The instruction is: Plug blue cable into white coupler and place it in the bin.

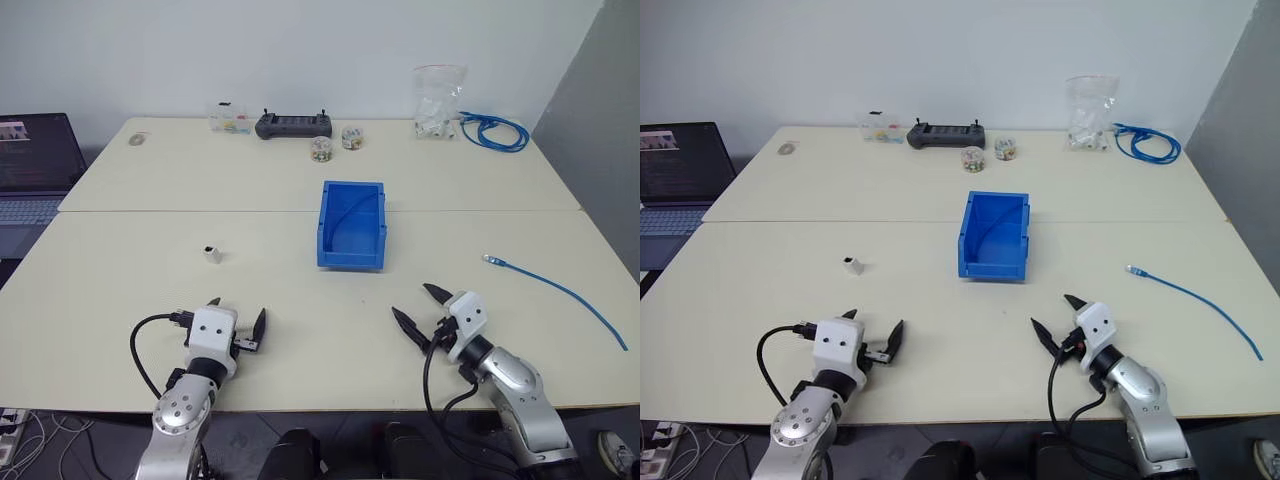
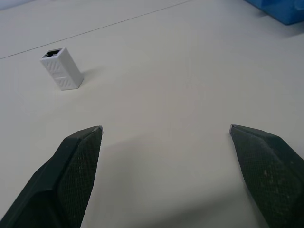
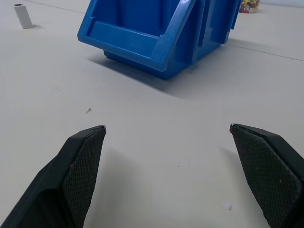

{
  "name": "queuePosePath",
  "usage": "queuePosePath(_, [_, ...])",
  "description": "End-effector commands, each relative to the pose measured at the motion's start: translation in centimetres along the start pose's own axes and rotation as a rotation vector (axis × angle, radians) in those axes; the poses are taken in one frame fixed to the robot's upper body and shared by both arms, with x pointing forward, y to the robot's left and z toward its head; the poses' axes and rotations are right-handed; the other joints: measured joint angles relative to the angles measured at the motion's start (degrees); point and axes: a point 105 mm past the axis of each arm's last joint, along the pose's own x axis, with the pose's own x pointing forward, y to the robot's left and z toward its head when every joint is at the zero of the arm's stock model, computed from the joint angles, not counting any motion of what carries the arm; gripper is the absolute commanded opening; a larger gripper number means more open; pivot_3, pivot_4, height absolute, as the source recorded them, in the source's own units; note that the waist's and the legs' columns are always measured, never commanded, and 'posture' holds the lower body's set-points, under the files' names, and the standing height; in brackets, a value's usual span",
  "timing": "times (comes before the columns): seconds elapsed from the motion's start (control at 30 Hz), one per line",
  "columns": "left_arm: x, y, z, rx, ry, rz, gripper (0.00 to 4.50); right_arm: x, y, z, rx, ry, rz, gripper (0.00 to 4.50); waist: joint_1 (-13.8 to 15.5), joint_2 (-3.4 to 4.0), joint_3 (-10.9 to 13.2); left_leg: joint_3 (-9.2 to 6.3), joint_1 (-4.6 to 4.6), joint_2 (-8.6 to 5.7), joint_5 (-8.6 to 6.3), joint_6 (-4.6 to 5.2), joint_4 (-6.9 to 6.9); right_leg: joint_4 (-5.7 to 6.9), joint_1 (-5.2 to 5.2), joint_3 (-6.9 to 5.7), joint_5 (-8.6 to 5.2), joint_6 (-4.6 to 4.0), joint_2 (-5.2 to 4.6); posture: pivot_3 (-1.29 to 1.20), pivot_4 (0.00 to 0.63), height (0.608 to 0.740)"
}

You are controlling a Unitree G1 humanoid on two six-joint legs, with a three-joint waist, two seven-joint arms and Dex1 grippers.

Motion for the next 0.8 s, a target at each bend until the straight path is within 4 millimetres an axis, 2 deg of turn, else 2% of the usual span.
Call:
queuePosePath(0.03, [-0.1, -0.1, 0.7, 0.009, -0.047, -0.023, 4.5, -0.1, -0.4, 1.0, -0.009, -0.047, -0.013, 4.45, 0.0, 0.0, 0.0, 0.0, 0.0, 0.0, 0.0, 0.0, 0.0, 0.0, 0.0, 0.0, 0.0, 0.0, 0.0, 0.0, 0.15, 0.74])
queuePosePath(0.17, [-0.1, -0.3, 0.2, 0.03, -0.025, -0.038, 4.5, -0.1, -0.3, 0.9, -0.011, -0.048, -0.011, 4.45, 0.0, 0.0, 0.0, -0.01, 0.0, 0.01, 0.0, 0.0, 0.0, 0.0, 0.0, -0.01, 0.0, 0.0, 0.0, 0.0, 0.15, 0.74])
queuePosePath(0.37, [-0.1, -0.9, 0.7, 0.027, -0.048, -0.116, 4.5, -0.1, -0.1, 1.0, -0.012, -0.051, -0.008, 4.45, 0.0, 0.0, 0.0, -0.01, 0.0, 0.0, 0.0, 0.0, 0.0, 0.0, 0.0, -0.01, 0.0, 0.0, 0.0, 0.0, 0.15, 0.74])
queuePosePath(0.43, [-0.5, -2.0, 1.6, -0.045, -0.08, -0.246, 4.5, -0.1, -0.1, 1.1, -0.016, -0.054, -0.013, 4.45, 0.0, 0.0, 0.0, 0.0, 0.0, 0.0, 0.0, 0.0, 0.0, 0.0, 0.0, 0.0, 0.0, 0.0, 0.0, 0.0, 0.15, 0.74])
queuePosePath(0.53, [-0.7, -3.1, 3.1, -0.037, -0.133, -0.385, 4.5, -0.1, 0.3, 1.6, -0.05, -0.066, -0.012, 4.45, -0.02, 0.0, 0.0, -0.01, 0.0, 0.01, 0.0, 0.0, 0.0, 0.01, -0.01, -0.02, 0.0, -0.01, 0.0, 0.0, 0.15, 0.74])
queuePosePath(0.57, [-0.5, -3.2, 3.4, -0.028, -0.142, -0.399, 4.5, -0.1, 0.3, 1.8, -0.058, -0.072, -0.027, 4.45, 0.0, 0.0, 0.0, -0.01, 0.0, 0.01, 0.0, 0.0, 0.0, 0.01, -0.01, -0.01, 0.0, -0.01, 0.0, 0.0, 0.15, 0.74])
queuePosePath(0.7, [0.9, -5.7, 6.4, 0.023, -0.205, -0.569, 4.5, -1.2, -0.3, 4.2, -0.067, -0.091, -0.045, 4.45, 0.16, 0.01, 0.0, -0.02, -0.03, -0.01, 0.0, 0.0, 0.02, 0.01, -0.01, -0.01, 0.0, -0.01, 0.0, 0.0, 0.15, 0.74])
queuePosePath(0.77, [1.4, -6.4, 7.4, 0.037, -0.219, -0.603, 4.5, -1.9, -1.3, 4.9, -0.081, -0.081, -0.047, 4.45, 0.15, -0.03, -0.03, 0.0, -0.03, -0.07, 0.0, 0.0, 0.03, 0.02, 0.0, 0.01, 0.0, 0.0, -0.01, 0.0, 0.15, 0.74])
queuePosePath(0.8, [1.8, -7.3, 8.2, 0.046, -0.223, -0.65, 4.5, -2.7, -2.9, 5.3, -0.088, -0.053, -0.052, 4.45, 0.15, -0.03, -0.03, -0.01, -0.02, -0.06, 0.0, 0.0, 0.04, -0.01, 0.02, 0.01, 0.01, 0.0, -0.01, 0.0, 0.15, 0.74])
